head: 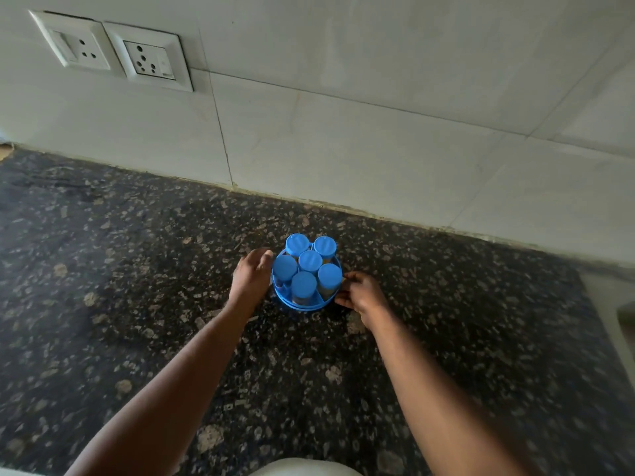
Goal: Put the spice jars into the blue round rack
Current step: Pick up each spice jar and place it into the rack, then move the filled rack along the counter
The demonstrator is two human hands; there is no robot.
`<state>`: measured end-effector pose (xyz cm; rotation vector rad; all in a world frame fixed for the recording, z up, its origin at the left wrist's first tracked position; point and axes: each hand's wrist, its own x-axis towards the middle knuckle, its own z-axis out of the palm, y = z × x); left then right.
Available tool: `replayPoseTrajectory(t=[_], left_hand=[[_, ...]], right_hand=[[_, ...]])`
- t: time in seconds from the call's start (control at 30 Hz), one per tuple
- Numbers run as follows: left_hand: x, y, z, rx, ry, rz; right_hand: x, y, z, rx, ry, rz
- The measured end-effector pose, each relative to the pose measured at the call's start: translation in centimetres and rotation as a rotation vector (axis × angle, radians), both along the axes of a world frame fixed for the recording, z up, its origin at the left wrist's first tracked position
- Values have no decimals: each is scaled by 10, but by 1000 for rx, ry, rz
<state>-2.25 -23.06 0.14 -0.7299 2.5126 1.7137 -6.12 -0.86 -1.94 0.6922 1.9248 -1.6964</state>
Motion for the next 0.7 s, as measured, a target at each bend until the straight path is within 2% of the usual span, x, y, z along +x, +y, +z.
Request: replayPoseTrajectory(t=[0.1, 0.27, 0.43, 0.7], left_hand=[[-15, 2, -5, 253, -189, 57], [-22, 22, 5, 345, -205, 70], [-38, 70, 3, 444, -236, 26], [-77, 164, 1, 377, -253, -108]], right_hand=[[-1, -3, -1, -12, 0, -30], [3, 15, 7, -57, 10, -72], [4, 68, 10, -86, 24, -160], [-11, 158, 24, -41, 52, -271]])
